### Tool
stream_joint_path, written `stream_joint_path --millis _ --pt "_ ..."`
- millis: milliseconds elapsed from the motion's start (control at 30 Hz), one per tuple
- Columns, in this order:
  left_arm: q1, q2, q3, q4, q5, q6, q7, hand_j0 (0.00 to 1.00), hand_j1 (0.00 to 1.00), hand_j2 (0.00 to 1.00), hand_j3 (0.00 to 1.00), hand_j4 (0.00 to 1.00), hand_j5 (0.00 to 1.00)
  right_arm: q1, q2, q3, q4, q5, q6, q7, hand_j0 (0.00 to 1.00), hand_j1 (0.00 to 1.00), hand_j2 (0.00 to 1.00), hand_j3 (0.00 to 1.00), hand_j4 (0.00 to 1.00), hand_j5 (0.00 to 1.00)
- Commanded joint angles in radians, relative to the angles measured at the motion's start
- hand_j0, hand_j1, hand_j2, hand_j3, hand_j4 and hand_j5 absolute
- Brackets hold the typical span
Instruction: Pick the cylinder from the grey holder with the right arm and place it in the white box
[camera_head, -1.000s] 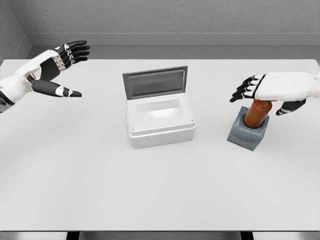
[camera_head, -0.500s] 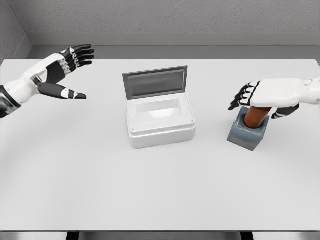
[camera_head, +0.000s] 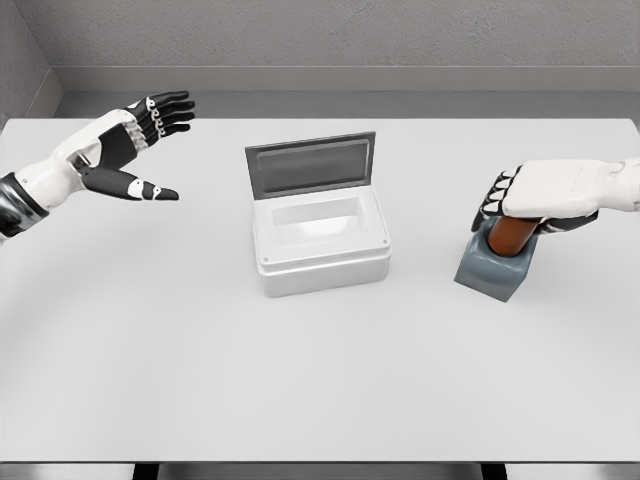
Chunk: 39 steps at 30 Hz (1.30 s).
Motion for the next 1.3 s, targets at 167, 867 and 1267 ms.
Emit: stream_joint_path --millis 167,867,1267 --pt "-0.002 -0.007 -0.007 -0.001 0.004 0.002 0.0 1.0 1.0 1.0 1.0 1.0 1.0 -0.002 -0.001 -0.006 -0.001 0.005 0.002 0.0 0.67 0.67 0.67 0.67 0.67 0.67" --pt "-0.003 -0.024 -0.016 0.016 0.004 0.002 0.0 1.0 1.0 1.0 1.0 1.0 1.0 -0.009 -0.01 -0.014 -0.004 0.002 0.002 0.0 0.52 0.52 0.52 0.52 0.52 0.52" --pt "-0.003 -0.024 -0.015 0.016 0.005 0.002 0.0 1.0 1.0 1.0 1.0 1.0 1.0 -0.031 -0.014 -0.038 -0.007 -0.008 0.002 0.0 0.52 0.52 0.52 0.52 0.52 0.52"
